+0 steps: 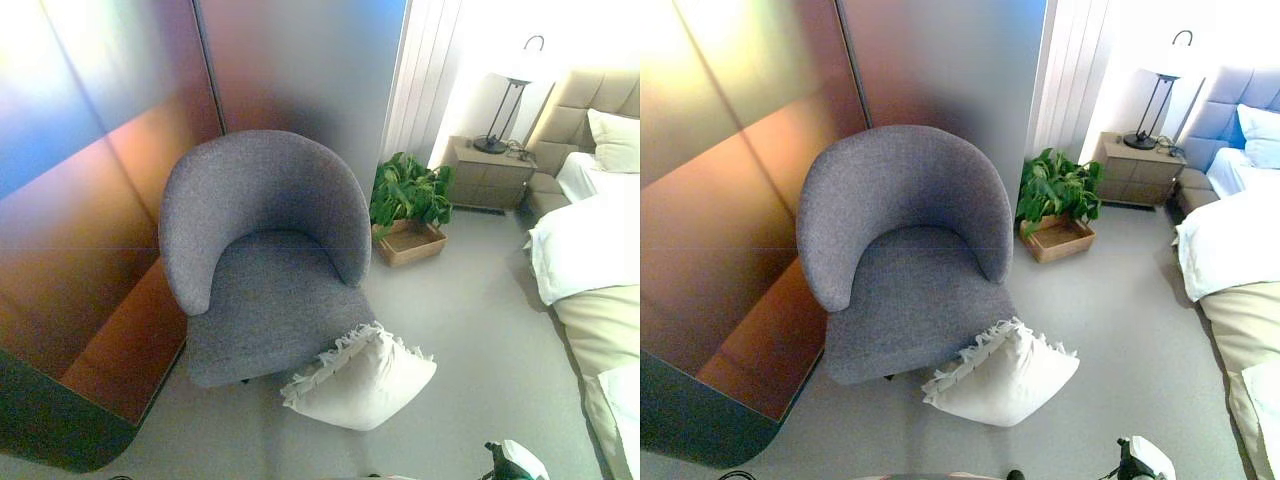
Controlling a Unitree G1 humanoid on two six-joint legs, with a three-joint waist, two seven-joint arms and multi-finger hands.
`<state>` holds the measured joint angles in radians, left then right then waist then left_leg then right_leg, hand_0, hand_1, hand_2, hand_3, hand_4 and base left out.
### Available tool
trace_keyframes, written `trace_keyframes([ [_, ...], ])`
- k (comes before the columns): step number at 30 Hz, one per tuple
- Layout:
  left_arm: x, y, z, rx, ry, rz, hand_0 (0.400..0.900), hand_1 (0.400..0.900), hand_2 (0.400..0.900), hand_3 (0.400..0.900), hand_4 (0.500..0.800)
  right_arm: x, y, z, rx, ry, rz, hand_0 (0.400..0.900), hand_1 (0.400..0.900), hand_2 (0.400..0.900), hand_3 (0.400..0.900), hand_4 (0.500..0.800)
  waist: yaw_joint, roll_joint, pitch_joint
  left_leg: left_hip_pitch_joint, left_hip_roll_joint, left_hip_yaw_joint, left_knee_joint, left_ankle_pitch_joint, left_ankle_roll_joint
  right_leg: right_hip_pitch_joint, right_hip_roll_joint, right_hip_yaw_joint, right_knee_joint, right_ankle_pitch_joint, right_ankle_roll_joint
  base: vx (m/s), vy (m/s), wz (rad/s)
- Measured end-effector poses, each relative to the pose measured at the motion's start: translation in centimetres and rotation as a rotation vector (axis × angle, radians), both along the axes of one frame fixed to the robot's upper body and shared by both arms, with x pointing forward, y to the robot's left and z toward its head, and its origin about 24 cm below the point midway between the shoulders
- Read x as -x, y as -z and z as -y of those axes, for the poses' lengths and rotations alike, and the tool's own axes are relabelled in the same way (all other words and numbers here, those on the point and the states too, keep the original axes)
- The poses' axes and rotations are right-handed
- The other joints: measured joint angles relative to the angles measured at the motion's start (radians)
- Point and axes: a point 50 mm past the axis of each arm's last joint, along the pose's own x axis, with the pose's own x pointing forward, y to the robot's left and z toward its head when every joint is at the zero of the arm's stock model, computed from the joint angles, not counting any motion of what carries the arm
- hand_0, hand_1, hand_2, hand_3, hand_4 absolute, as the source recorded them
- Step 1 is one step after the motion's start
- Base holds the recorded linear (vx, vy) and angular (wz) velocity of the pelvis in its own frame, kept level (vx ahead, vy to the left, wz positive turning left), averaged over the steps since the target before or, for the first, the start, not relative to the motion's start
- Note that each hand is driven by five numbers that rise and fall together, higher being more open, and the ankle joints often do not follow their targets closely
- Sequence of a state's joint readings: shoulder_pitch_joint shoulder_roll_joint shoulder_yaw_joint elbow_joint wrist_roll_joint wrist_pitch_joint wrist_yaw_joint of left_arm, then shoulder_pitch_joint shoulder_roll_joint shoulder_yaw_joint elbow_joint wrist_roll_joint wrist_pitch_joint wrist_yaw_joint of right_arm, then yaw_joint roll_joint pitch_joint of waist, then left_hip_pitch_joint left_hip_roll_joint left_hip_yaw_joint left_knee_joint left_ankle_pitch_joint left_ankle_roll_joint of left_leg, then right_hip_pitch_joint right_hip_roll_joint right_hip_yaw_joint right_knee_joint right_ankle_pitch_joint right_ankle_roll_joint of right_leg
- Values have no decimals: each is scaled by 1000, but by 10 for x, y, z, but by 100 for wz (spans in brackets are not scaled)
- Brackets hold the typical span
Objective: Pick up the pillow and put it on the sofa.
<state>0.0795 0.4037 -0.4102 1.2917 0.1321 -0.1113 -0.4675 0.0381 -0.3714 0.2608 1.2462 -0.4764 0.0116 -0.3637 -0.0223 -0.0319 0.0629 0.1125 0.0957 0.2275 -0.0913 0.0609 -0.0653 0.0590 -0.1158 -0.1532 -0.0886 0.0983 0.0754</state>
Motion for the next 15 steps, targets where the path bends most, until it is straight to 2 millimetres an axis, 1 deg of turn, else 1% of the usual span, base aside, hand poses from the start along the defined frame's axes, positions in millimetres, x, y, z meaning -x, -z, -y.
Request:
trace_keyframes([
  [11,-1,-1,-2,11,-33,3,900,900,900,900,800,0,0,0,3,1,4,900,900,900,900,800,0,4,12,-2,1,0,0,-1,-2,-1,0,-1,0,0,0,32,-34,1],
  [15,-4,-1,-1,13,-33,11,900,900,900,900,800,-3,-1,2,10,-1,14,900,900,900,900,800,0,8,16,-21,1,0,0,0,-1,-21,0,-2,1,0,0,-5,-47,1],
])
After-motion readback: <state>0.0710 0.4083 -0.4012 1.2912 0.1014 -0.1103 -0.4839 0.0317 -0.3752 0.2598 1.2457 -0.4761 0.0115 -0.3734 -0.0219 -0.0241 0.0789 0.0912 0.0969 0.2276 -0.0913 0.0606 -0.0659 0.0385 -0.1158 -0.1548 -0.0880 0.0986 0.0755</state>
